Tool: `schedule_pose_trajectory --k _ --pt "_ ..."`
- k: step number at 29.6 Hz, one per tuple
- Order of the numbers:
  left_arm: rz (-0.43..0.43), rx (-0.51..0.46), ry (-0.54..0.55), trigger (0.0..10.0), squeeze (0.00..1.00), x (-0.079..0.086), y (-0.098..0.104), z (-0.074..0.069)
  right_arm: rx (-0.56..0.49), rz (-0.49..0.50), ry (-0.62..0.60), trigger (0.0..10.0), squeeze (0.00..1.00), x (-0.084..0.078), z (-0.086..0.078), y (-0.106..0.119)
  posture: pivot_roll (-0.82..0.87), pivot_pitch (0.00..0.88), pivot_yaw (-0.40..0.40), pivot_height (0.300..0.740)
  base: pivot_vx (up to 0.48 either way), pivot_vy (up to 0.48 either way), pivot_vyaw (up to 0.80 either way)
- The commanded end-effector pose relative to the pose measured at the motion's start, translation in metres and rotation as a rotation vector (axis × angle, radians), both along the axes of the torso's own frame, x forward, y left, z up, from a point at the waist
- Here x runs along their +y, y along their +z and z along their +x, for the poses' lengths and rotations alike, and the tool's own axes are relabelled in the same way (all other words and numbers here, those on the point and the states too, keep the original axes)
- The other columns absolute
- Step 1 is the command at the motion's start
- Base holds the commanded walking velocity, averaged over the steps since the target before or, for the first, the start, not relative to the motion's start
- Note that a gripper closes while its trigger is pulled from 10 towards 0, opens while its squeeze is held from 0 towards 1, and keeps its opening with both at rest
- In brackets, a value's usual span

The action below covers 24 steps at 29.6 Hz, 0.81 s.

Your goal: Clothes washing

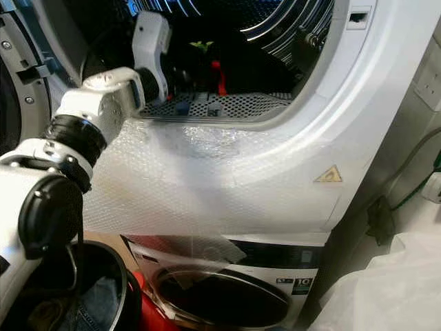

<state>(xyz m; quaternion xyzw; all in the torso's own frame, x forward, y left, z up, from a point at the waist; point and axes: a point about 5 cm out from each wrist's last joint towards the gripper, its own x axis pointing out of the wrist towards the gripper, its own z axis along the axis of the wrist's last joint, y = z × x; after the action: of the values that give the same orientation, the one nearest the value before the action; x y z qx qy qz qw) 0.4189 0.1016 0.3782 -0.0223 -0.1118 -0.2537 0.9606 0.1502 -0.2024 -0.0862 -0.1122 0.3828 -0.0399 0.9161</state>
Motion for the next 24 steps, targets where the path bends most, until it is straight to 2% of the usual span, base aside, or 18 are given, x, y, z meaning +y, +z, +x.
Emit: schedule_pose_trajectory --k 1,3,6,7,9,11,14,16,19,20,24 --pt "-0.042 -0.027 0.045 10.0 0.0 0.008 0.012 -0.001 0.001 0.004 -0.002 10.0 0.0 0.0 -0.004 -0.001 -0.19 0.0 0.126 0.74 0.0 0.0 0.0" --pt "-0.067 -0.02 0.061 10.0 0.0 0.01 0.013 -0.001 0.002 -0.001 -0.01 10.0 0.0 -0.003 -0.006 -0.001 -0.2 0.0 0.128 0.74 0.0 0.0 0.0" --pt "-0.055 -0.009 0.069 10.0 0.0 0.009 0.014 0.0 0.004 -0.007 -0.019 10.0 0.0 -0.006 -0.008 -0.001 -0.23 0.01 0.13 0.74 0.0 0.0 0.0" --pt "0.018 -0.01 0.07 10.0 0.0 0.007 0.012 0.0 -0.001 -0.014 -0.027 10.0 0.0 -0.009 -0.01 -0.001 -0.23 0.012 0.13 0.74 0.0 0.0 0.0" --pt "0.075 -0.022 0.077 10.0 0.0 0.005 0.011 0.0 -0.005 -0.019 -0.034 10.0 0.0 -0.011 -0.009 0.0 -0.24 0.012 0.13 0.74 0.0 0.0 0.0" --pt "0.053 -0.012 0.117 10.0 0.0 0.008 0.01 0.001 -0.009 -0.023 -0.045 10.0 0.0 -0.014 -0.008 0.001 -0.24 0.011 0.128 0.74 0.0 0.0 0.0" --pt "0.106 -0.023 0.15 10.0 0.0 0.008 0.006 0.002 -0.007 -0.024 -0.047 10.0 0.0 -0.014 -0.005 0.002 -0.24 0.0 0.124 0.74 0.0 0.0 0.0" --pt "0.168 -0.083 0.117 10.0 0.0 0.004 0.013 -0.001 -0.011 -0.022 -0.055 10.0 0.0 -0.013 -0.003 0.002 -0.23 0.0 0.118 0.74 0.0 0.0 0.0" --pt "0.199 -0.121 0.102 10.0 0.0 0.002 0.018 -0.002 -0.014 -0.019 -0.058 10.0 0.0 -0.012 -0.001 0.002 -0.22 0.0 0.115 0.74 0.0 0.0 0.0" --pt "0.244 -0.206 0.082 10.0 0.0 0.001 0.03 -0.007 -0.019 -0.01 -0.049 10.0 0.0 -0.008 0.004 0.003 -0.2 0.0 0.111 0.74 0.0 0.0 0.0" --pt "0.273 -0.364 0.058 10.0 0.0 0.005 0.051 -0.016 -0.026 0.014 -0.018 10.0 0.0 0.004 0.015 0.005 -0.15 0.0 0.105 0.74 0.0 0.0 0.0"
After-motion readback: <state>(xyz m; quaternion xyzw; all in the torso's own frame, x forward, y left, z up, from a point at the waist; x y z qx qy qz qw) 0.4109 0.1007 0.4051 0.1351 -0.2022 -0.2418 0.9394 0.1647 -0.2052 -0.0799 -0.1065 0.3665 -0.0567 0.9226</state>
